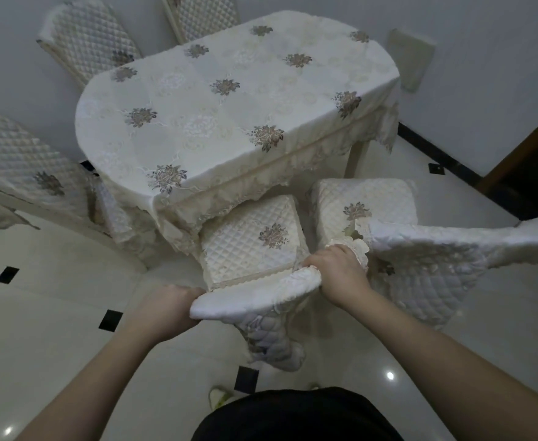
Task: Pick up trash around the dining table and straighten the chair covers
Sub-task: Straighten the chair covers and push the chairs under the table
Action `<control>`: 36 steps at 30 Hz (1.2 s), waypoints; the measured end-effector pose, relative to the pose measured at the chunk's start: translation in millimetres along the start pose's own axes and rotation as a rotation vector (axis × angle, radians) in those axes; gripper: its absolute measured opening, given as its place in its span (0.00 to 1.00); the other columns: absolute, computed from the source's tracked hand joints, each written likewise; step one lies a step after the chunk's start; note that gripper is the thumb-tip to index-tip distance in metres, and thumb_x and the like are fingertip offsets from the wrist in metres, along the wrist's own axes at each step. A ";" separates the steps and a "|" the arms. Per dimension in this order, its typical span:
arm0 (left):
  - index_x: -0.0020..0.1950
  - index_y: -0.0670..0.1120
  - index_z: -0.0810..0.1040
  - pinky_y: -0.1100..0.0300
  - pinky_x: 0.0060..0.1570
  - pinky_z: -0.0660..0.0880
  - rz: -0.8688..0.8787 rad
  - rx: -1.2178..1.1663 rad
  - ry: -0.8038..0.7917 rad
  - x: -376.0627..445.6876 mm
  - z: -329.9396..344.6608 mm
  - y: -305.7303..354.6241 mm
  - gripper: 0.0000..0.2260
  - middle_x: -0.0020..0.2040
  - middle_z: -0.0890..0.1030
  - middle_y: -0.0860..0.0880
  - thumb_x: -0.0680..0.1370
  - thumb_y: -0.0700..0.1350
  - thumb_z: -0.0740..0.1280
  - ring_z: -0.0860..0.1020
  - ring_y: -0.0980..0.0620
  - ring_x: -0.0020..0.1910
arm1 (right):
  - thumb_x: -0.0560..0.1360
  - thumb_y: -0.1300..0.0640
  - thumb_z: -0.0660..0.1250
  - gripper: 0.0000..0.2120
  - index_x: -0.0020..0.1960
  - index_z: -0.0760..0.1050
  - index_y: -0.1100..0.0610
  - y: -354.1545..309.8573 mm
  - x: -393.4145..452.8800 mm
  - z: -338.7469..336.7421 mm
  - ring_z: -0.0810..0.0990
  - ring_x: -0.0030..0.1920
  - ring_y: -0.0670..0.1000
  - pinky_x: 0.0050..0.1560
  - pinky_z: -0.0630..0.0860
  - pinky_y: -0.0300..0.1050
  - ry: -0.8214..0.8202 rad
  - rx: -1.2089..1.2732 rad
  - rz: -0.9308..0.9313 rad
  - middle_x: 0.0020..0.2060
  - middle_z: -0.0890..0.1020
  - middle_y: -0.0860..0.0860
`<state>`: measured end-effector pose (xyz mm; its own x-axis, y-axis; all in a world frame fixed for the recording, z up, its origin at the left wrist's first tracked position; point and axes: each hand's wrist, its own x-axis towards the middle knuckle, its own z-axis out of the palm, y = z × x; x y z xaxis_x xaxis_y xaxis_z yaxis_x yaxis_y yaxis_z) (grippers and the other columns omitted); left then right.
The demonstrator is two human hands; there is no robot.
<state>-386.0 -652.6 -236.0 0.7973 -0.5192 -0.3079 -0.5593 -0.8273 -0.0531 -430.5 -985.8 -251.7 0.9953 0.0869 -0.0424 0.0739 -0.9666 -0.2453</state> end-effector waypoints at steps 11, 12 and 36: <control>0.41 0.53 0.78 0.59 0.28 0.64 0.014 0.004 0.050 7.6 18.1 32.5 0.06 0.34 0.82 0.51 0.66 0.52 0.69 0.80 0.46 0.33 | 0.65 0.59 0.71 0.13 0.47 0.81 0.48 34.1 -5.2 16.5 0.78 0.46 0.55 0.55 0.69 0.49 0.018 0.063 -0.013 0.42 0.82 0.48; 0.39 0.54 0.78 0.61 0.26 0.61 0.003 0.023 0.058 7.6 19.5 34.2 0.07 0.32 0.81 0.51 0.64 0.52 0.71 0.80 0.46 0.30 | 0.63 0.60 0.72 0.13 0.46 0.81 0.48 35.9 -6.7 19.1 0.78 0.45 0.55 0.54 0.69 0.49 0.027 0.071 -0.017 0.41 0.82 0.47; 0.74 0.60 0.58 0.51 0.68 0.63 -0.013 -0.406 -0.031 -20.4 22.9 56.4 0.41 0.72 0.66 0.55 0.65 0.66 0.69 0.65 0.51 0.70 | 0.70 0.63 0.65 0.36 0.75 0.58 0.51 22.8 -57.1 5.0 0.59 0.74 0.54 0.73 0.53 0.50 0.000 0.078 0.162 0.72 0.65 0.51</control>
<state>-439.1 -683.8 -254.5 0.7930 -0.5064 -0.3387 -0.4088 -0.8545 0.3204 -486.0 -1011.6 -259.7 0.9938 -0.0683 -0.0876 -0.0923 -0.9462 -0.3101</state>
